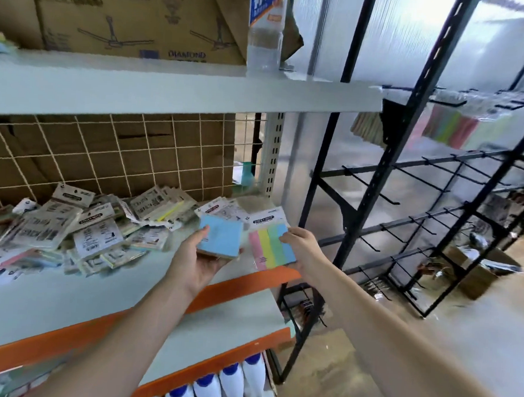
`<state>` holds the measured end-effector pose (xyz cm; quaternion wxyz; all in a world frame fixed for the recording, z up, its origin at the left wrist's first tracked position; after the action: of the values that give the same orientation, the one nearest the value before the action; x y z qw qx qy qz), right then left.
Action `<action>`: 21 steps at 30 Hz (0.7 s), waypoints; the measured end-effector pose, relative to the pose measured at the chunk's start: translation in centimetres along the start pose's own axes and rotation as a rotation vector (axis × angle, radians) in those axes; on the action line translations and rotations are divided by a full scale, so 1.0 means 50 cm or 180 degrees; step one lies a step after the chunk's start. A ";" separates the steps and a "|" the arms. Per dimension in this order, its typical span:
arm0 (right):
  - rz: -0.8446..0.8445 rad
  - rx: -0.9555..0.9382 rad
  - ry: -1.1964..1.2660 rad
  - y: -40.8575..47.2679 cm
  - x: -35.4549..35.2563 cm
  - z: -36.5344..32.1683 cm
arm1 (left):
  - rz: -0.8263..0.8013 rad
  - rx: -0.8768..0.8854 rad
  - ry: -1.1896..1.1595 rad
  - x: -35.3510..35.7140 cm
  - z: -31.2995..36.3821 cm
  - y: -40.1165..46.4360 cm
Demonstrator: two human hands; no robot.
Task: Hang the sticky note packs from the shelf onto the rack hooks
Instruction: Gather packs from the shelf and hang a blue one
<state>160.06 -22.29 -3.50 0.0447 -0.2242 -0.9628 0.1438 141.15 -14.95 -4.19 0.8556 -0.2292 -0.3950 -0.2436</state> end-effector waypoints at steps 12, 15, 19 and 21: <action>0.0200 -0.0317 0.0105 -0.125 -0.324 -0.002 | 0.0033 -0.0538 0.0218 0.200 -0.263 0.000; 0.0281 -0.0378 0.0426 -0.159 -0.410 -0.002 | -0.0051 -0.0636 0.0152 0.257 -0.322 -0.002; 0.0393 -0.0378 0.0880 -0.212 -0.519 0.002 | -0.0342 -0.0786 0.0125 0.334 -0.401 -0.002; 0.0476 -0.0349 0.1054 -0.237 -0.570 0.008 | -0.0479 -0.0870 0.0146 0.373 -0.443 -0.005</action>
<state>180.54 -45.20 -0.97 0.1795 -0.3178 -0.9294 0.0552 164.10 -32.48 -2.34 0.8046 -0.3076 -0.3546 -0.3636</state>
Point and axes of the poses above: each hand's wrist, its own y-axis towards the middle knuckle, its own x-axis out of the palm, z = x × y, the point moved 6 cm from there along y, towards the middle knuckle, and after that the axes turned 11 degrees about -z, right-handed, at the moved point
